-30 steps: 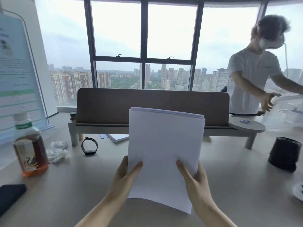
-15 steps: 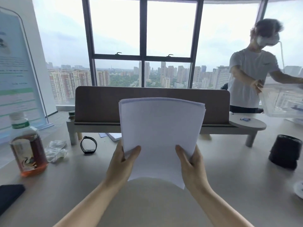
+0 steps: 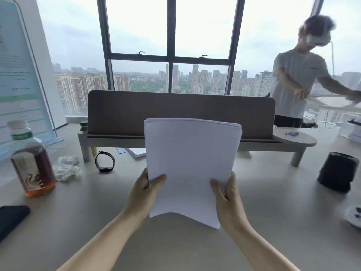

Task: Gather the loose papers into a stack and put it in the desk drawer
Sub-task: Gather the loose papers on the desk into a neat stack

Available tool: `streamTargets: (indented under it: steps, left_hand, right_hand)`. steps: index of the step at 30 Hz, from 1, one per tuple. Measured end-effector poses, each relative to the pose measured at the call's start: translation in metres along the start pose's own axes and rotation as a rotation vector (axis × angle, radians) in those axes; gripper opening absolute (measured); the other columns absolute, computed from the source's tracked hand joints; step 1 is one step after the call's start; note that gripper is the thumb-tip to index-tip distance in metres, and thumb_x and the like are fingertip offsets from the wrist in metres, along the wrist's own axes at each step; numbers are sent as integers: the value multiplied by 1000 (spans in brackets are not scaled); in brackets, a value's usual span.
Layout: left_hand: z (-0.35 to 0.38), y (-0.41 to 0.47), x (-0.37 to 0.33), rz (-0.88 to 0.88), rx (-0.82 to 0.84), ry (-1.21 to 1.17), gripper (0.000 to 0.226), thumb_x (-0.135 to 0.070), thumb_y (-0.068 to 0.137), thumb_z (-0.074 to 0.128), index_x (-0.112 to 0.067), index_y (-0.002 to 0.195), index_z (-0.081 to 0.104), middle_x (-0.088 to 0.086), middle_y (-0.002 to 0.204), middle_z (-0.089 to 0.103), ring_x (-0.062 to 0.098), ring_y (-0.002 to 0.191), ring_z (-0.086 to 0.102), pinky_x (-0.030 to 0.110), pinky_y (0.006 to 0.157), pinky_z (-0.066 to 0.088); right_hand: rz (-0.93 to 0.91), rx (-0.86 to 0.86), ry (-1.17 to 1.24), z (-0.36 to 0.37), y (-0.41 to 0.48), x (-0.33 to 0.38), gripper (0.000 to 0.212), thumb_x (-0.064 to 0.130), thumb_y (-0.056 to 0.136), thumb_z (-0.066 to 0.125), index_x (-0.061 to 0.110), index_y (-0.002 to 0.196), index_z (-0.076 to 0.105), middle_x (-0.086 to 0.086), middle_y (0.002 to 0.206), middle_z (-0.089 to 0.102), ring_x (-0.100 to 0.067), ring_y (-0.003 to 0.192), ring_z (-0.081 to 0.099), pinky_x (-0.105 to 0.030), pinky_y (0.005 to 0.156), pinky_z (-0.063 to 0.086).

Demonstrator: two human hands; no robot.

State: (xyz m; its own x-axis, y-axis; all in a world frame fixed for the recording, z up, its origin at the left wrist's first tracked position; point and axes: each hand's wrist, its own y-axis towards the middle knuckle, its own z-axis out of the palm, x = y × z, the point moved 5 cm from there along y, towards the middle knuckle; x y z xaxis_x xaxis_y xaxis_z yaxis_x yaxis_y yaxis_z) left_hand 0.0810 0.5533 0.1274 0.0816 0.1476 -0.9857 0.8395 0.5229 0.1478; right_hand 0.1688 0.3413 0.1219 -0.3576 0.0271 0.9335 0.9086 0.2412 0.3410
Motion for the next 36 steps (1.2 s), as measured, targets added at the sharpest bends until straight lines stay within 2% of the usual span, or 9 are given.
streamTargets:
  steps: [6,9,12,16,24,27,30,33,36]
  left_hand:
    - [-2,1,-15,68,-32,46,36,-27,96,67,-33,129,56,-11,130,72,11,120,68,35,100,53]
    - [-19,0,-98,471,-297,147,77,-29,91,73,-21,156,32,2,160,41,16,146,44,26,111,40]
    - [7,-10,-186,919,-304,768,89,-35,94,66,-12,165,18,4,173,18,22,162,11,39,130,10]
    - [52,-4,-182,883,89,1221,73,-34,95,64,-19,160,37,-2,167,39,15,158,27,35,131,10]
    - [31,-2,-176,1020,-153,1020,60,-29,93,64,-15,150,52,0,156,55,18,150,43,39,128,21]
    - [-17,9,-145,783,-354,615,88,-33,85,71,-14,161,31,-4,166,32,19,158,24,41,127,19]
    - [-30,23,-75,152,-26,-125,95,-35,72,76,-22,158,38,0,162,47,19,150,42,33,116,37]
    - [-9,14,-20,-31,105,-78,40,-15,82,68,-27,121,72,-4,117,80,28,124,69,44,108,50]
    - [-1,6,-7,-12,5,-29,36,-9,95,59,-33,118,72,-8,114,80,20,115,73,51,107,52]
  right_hand:
    - [25,18,2,-4,1,0,35,7,99,59,41,107,54,22,104,75,2,96,71,-31,89,56]
    - [21,34,-11,-5,0,2,34,6,99,59,38,110,55,18,106,74,-1,98,71,-34,91,56]
    - [32,59,15,-2,0,5,41,4,101,54,44,110,53,30,101,74,9,94,69,-25,87,54]
    - [40,46,10,-4,2,8,42,1,100,53,42,108,56,21,101,76,3,92,70,-32,89,54]
    - [7,78,24,-5,6,14,42,-7,99,46,25,121,61,10,110,75,5,97,69,-15,83,54]
    - [7,71,36,-5,7,12,44,-7,99,44,24,124,63,14,111,76,2,104,69,-16,87,54]
    - [15,43,84,-7,10,7,36,5,93,48,22,120,65,-1,116,75,-20,113,69,-41,96,53]
    - [18,-9,133,-6,14,7,28,16,86,50,15,112,60,-15,111,70,-39,112,63,-58,99,50]
    - [20,-31,99,-1,17,8,21,16,93,49,19,111,59,-11,109,72,-36,107,67,-57,97,52]
